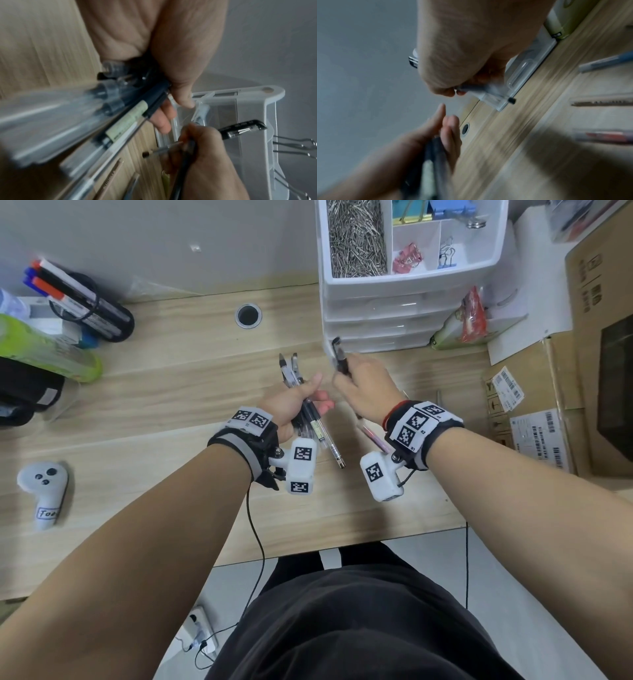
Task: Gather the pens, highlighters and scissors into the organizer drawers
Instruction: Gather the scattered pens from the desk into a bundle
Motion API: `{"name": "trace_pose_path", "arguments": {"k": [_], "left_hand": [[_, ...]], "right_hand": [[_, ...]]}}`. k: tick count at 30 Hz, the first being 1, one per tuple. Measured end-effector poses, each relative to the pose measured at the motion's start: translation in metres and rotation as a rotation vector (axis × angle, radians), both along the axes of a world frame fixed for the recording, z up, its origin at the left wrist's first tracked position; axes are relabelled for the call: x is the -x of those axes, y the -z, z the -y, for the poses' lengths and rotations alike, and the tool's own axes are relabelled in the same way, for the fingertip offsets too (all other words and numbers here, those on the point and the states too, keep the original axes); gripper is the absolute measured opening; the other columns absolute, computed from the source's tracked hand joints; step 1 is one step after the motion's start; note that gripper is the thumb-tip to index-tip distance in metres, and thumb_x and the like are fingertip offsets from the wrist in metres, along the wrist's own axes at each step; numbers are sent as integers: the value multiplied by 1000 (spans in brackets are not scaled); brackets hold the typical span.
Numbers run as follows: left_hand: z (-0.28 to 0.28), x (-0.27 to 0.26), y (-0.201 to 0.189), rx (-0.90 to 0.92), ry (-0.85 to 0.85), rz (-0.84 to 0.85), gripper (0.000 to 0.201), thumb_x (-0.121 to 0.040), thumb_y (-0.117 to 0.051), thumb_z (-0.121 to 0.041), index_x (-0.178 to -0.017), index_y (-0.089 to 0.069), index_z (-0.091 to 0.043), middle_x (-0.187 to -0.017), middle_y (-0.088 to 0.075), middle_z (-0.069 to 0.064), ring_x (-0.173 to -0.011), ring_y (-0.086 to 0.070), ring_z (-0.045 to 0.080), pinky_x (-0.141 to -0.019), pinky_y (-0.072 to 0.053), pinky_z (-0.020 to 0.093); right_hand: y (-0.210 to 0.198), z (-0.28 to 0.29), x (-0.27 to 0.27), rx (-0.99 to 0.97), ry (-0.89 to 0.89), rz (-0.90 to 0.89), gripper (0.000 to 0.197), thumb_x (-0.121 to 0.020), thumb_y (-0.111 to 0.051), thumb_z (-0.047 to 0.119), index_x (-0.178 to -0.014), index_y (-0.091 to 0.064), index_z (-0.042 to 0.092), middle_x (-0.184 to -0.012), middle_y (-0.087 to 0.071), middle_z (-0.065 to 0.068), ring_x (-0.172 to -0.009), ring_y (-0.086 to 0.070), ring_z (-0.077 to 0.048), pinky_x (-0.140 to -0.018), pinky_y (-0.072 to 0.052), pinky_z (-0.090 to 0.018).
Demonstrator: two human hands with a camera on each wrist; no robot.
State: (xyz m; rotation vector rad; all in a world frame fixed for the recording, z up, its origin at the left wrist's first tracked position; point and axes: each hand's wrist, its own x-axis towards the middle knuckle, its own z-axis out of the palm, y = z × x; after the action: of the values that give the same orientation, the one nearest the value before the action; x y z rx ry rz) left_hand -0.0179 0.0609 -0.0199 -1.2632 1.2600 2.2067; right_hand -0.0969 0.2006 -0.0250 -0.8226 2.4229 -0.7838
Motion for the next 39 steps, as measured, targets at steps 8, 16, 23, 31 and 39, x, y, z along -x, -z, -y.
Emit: {"name": "trace_pose_path", "arguments": {"k": [8,16,23,31,39], "left_hand": [[12,-1,9,112,-149,-70,28,-84,-75,-26,-81,-65,-1,-74,-71,12,-70,-71,24,-64,-60,35],[19,-2,3,19,-62,-154,23,-96,-61,-22,-108,-59,-2,-91,-67,17,-72,-70,24,-62,-59,35],[18,-2,3,-23,-2,-164,18,-94,-59,1,-110,-62,-7,-93,-69,12,-73,-72,21,-61,-60,34],[18,-2,8,-69,27,-160,25,-96,-49,10,-114,-60,-4,-112,-69,12,-100,-69,22,-86,-59,33],[20,3,8,-106,-6,-190,26,-95,-55,2,-121,-57,-4,-88,-71,12,-79,-70,25,-73,-59,43]], "right_hand": [[-4,-1,-8,104,76,694,24,-100,-55,32,-105,-57,9,-62,-47,2,-48,-42,-13,-46,-41,-27],[6,3,-15,116,60,784,35,-90,-72,30,-68,-46,20,-47,-37,5,-40,-29,-13,-41,-26,-22],[5,-3,-11,135,127,835,27,-94,-67,31,-75,-55,15,-50,-32,5,-38,-26,-7,-36,-26,-17],[4,2,0,278,370,774,33,-101,-54,32,-72,-52,15,-54,-49,-1,-42,-46,-13,-45,-41,-26],[4,6,-2,413,295,1026,27,-106,-43,26,-99,-67,15,-75,-68,-8,-61,-65,-16,-57,-50,-24]]}}
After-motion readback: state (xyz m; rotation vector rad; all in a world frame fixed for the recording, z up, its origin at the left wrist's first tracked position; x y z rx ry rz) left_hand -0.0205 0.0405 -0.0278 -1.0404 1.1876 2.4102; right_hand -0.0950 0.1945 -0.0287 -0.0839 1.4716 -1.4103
